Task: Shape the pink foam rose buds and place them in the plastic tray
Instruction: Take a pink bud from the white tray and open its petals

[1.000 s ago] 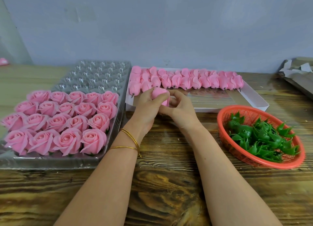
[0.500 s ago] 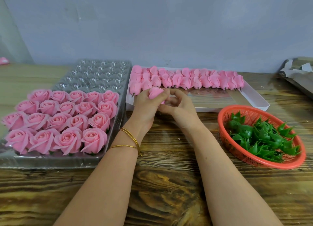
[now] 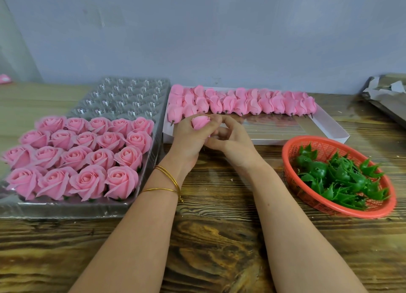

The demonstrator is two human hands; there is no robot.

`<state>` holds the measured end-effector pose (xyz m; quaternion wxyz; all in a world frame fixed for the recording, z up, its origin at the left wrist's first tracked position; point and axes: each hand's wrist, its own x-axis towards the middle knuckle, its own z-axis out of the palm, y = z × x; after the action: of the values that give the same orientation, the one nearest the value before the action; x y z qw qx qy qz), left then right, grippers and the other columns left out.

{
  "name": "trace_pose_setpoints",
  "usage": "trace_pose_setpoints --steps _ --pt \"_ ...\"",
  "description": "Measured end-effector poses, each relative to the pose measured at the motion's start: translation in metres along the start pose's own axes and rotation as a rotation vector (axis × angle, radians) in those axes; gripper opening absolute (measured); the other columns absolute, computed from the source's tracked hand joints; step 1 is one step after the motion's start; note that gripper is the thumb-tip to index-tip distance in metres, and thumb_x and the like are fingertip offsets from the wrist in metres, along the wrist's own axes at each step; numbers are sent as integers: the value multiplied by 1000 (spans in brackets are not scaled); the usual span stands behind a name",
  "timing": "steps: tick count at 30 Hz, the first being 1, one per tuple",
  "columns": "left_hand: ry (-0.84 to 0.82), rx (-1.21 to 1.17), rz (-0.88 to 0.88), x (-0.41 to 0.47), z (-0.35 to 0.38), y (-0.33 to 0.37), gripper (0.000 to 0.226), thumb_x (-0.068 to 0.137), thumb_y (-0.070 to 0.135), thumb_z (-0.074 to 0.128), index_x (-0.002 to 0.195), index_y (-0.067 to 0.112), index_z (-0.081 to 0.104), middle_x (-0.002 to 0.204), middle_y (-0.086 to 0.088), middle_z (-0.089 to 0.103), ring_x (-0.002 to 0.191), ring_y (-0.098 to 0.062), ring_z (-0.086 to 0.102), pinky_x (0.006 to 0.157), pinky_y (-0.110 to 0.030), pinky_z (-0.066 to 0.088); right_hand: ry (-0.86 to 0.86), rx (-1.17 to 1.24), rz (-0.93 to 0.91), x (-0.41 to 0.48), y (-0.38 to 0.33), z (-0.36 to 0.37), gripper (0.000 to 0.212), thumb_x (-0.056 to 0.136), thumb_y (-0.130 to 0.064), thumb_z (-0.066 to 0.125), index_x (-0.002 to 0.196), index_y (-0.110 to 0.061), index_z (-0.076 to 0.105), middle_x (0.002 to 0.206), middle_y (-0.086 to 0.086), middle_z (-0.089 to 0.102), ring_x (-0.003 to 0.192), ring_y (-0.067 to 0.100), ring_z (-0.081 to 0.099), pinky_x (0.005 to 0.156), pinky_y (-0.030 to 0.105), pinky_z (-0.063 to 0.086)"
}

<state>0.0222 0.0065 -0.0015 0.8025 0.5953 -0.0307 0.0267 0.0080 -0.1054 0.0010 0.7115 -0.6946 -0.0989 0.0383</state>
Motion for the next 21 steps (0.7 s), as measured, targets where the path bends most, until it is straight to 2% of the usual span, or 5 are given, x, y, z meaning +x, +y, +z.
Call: trace_pose_setpoints --steps 3,6,13,16,21 --pt "11 37 26 0 0 -2 8 85 14 72 79 19 71 72 -5 63 77 -20 61 69 -31 53 -2 24 15 0 -1 -1 57 75 7 68 128 -4 53 84 12 65 82 23 61 88 41 52" --pt "72 78 102 1 1 -3 11 83 16 74 76 22 68 78 -4 67 79 -18 65 66 -30 54 85 71 52 2 -2 0 52 64 -10 59 116 -8 61 78 9 66 73 19 62 70 32 53" --pt "110 387 373 1 1 -7 21 80 14 74 81 30 59 82 12 64 81 0 61 73 -22 52 252 -46 -46 5 -2 3 32 74 -45 64 94 -20 66 66 -19 61 59 -5 53 55 11 38" --pt "87 475 420 0 3 -10 25 82 17 74 82 33 54 85 12 64 83 0 60 78 -21 50 278 -47 -75 8 0 1 27 81 -44 67 92 -19 66 58 -23 58 57 -9 54 52 7 39" --pt "39 502 411 1 5 -13 21 83 13 71 83 27 55 78 12 62 73 6 58 64 -9 45 259 -84 -81 9 4 0 34 87 -35 70 107 -8 68 86 -6 65 76 1 60 66 17 45"
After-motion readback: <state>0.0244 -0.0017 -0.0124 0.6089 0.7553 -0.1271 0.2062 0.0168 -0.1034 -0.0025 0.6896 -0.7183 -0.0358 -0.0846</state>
